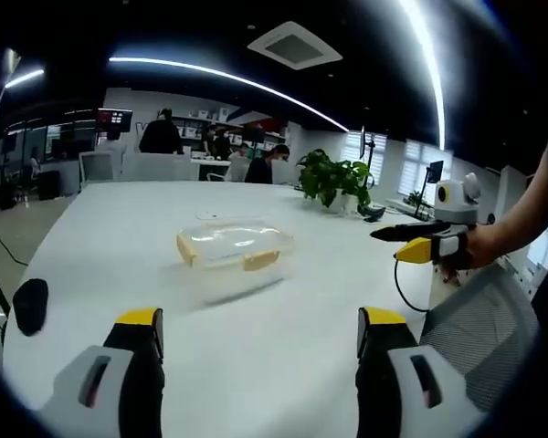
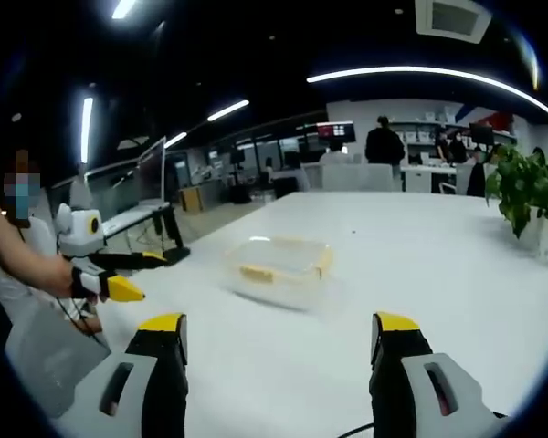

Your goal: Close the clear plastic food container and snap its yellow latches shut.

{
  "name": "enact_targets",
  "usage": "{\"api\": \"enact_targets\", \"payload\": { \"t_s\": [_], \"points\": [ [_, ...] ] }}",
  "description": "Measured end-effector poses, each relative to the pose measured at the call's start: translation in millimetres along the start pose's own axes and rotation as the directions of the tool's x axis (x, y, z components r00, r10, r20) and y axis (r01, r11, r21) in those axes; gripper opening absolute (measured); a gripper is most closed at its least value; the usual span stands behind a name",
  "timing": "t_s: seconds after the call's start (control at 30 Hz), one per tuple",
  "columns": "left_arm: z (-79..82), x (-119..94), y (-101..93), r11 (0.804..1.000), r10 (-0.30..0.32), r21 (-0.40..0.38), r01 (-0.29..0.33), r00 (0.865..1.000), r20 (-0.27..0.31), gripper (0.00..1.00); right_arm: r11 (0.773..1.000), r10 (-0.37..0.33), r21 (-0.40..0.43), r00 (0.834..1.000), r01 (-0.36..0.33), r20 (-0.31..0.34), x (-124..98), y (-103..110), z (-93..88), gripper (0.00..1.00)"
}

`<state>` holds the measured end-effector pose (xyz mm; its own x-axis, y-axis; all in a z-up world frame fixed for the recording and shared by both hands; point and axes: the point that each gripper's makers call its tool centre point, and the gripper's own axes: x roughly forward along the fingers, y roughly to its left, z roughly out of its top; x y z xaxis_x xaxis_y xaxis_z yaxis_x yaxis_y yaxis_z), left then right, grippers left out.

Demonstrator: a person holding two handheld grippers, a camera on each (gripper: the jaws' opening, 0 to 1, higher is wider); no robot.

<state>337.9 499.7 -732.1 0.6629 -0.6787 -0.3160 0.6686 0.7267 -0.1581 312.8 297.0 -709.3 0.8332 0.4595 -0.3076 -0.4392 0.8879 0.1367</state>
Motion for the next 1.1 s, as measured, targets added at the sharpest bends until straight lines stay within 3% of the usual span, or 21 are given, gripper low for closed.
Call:
{"api": "enact_targets", "payload": {
  "t_s": [0.5, 0.63, 0.9, 1.1],
  "points": [
    [-7.0, -23, -15.0, 1.0, -0.003, -0.023, 0.003, 1.0, 0.002, 0.85, 0.999, -0.047, 0.009, 0.999, 0.047, 0.006, -40, -15, 1.7, 0.82],
    [-4.5, -26, -18.3, 1.0, -0.006, -0.024, 0.006, 1.0, 0.004, 0.85, 0.999, -0.031, -0.024, 0.999, 0.032, 0.019, -48, -15, 11.7, 0.82],
    [3.2, -35, -27.7, 1.0, -0.012, -0.011, 0.012, 1.0, 0.019, 0.84, 0.999, -0.033, 0.006, 0.999, 0.033, 0.036, -63, -22, 8.9, 0.83],
    [1.4, -44, -35.3, 1.0, -0.007, -0.02, 0.007, 1.0, 0.024, 0.84, 1.0, 0.014, -0.006, 0.999, -0.014, 0.039, -67, -9, 2.1, 0.84]
  ]
}}
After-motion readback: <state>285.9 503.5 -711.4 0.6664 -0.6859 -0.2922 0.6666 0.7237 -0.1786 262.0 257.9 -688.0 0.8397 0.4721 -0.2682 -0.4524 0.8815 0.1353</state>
